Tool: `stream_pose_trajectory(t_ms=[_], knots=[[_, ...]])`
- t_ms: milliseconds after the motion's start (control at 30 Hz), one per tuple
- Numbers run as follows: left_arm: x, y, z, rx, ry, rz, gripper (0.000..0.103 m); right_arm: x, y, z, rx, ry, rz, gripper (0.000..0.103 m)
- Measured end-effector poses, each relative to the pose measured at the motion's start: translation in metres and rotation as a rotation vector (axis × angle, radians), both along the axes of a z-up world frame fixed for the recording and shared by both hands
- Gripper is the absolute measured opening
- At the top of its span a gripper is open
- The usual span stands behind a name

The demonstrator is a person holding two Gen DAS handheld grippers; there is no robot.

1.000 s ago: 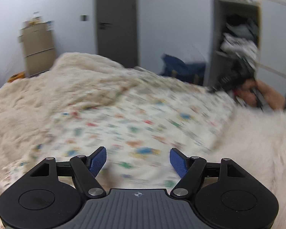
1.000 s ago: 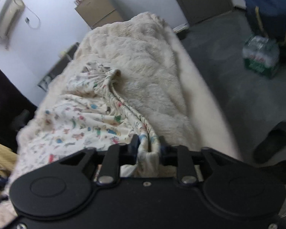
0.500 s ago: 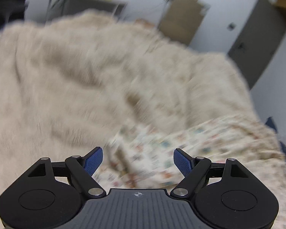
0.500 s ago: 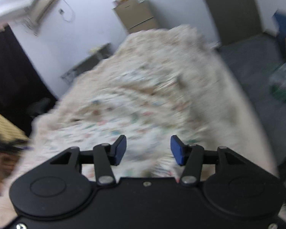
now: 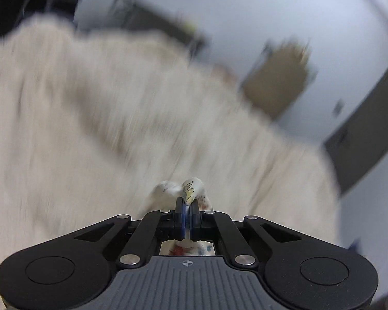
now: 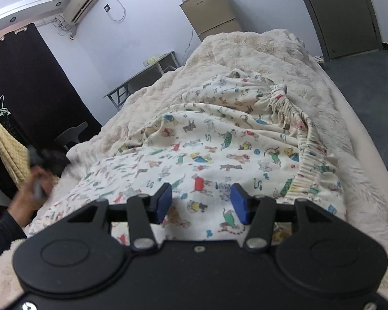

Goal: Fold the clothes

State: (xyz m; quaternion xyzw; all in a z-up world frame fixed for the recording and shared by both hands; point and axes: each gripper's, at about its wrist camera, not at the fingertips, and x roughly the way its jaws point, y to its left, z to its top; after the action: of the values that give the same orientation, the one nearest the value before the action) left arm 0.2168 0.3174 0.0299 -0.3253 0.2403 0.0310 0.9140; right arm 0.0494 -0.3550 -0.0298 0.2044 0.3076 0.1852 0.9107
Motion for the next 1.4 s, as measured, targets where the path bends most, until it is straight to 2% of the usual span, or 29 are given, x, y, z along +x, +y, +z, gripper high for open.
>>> stream_pose_trajectory(t_ms=[67, 133, 167, 200, 300, 333, 400, 500, 567, 633, 733, 767, 867, 967, 1067, 1100, 1133, 1167, 1200, 1267, 1300, 1367, 1400], knots=[[-0.005, 0.0, 0.038, 0.006, -0.076, 0.002, 0.001, -0.001, 0.002, -0.001, -0.013, -0.003, 0.004, 0.05], [-0.011, -0.004, 0.073, 0.053, -0.129, 0.041, 0.02, -0.001, 0.004, -0.002, -0.027, -0.006, 0.006, 0.05], [-0.016, -0.003, 0.08, 0.068, -0.146, 0.07, 0.039, -0.001, 0.005, -0.003, -0.032, -0.007, 0.007, 0.05], [-0.025, -0.001, 0.085, 0.089, -0.177, 0.113, 0.043, -0.001, 0.006, -0.003, -0.034, -0.007, 0.008, 0.05], [-0.025, 0.006, 0.07, 0.111, -0.125, 0.108, 0.043, -0.001, 0.006, -0.003, -0.037, -0.006, 0.009, 0.05], [-0.021, 0.01, 0.057, 0.124, -0.076, 0.102, 0.043, -0.001, 0.006, -0.003, -0.037, -0.006, 0.01, 0.05], [-0.014, 0.02, 0.022, 0.142, 0.037, 0.093, 0.044, -0.001, 0.007, -0.003, -0.039, -0.004, 0.01, 0.05], [-0.004, 0.038, -0.038, 0.107, 0.201, 0.055, 0.045, -0.001, 0.007, -0.004, -0.041, 0.0, 0.011, 0.05], [-0.004, 0.044, -0.074, 0.076, 0.282, 0.031, 0.047, 0.0, 0.007, -0.004, -0.04, 0.004, 0.011, 0.05], [-0.004, 0.042, -0.107, 0.037, 0.335, -0.007, 0.048, 0.0, 0.008, -0.004, -0.042, 0.006, 0.011, 0.05], [0.0, 0.03, -0.127, 0.004, 0.337, -0.073, 0.056, 0.0, 0.009, -0.005, -0.047, 0.007, 0.011, 0.05], [0.002, 0.025, -0.133, 0.001, 0.338, -0.092, 0.058, 0.0, 0.009, -0.005, -0.048, 0.006, 0.01, 0.05], [0.014, 0.002, -0.139, 0.105, 0.318, -0.109, 0.057, 0.0, 0.009, -0.005, -0.044, 0.005, 0.01, 0.05], [0.03, -0.021, -0.136, 0.246, 0.287, -0.139, 0.039, -0.001, 0.008, -0.006, -0.038, 0.008, 0.008, 0.05], [0.046, -0.037, -0.132, 0.383, 0.276, -0.165, 0.04, -0.002, 0.009, -0.007, -0.044, 0.008, 0.005, 0.05], [0.049, -0.041, -0.127, 0.447, 0.271, -0.163, 0.044, -0.002, 0.009, -0.008, -0.044, 0.011, 0.002, 0.05], [0.05, -0.041, -0.124, 0.477, 0.272, -0.153, 0.048, -0.002, 0.009, -0.008, -0.044, 0.013, 0.001, 0.05], [0.052, -0.039, -0.12, 0.485, 0.279, -0.15, 0.055, -0.002, 0.01, -0.008, -0.045, 0.014, 0.001, 0.05], [0.056, -0.032, -0.119, 0.417, 0.303, -0.173, 0.056, -0.002, 0.011, -0.008, -0.048, 0.014, 0.0, 0.05], [0.06, -0.027, -0.124, 0.338, 0.334, -0.215, 0.059, -0.001, 0.014, -0.006, -0.059, 0.014, -0.002, 0.05], [0.062, -0.023, -0.131, 0.28, 0.383, -0.252, 0.059, -0.002, 0.015, -0.006, -0.064, 0.013, -0.002, 0.051], [0.062, -0.022, -0.137, 0.294, 0.414, -0.253, 0.059, -0.002, 0.016, -0.006, -0.067, 0.012, -0.001, 0.051], [0.061, -0.022, -0.143, 0.328, 0.43, -0.241, 0.059, -0.001, 0.015, -0.006, -0.065, 0.014, -0.001, 0.051]])
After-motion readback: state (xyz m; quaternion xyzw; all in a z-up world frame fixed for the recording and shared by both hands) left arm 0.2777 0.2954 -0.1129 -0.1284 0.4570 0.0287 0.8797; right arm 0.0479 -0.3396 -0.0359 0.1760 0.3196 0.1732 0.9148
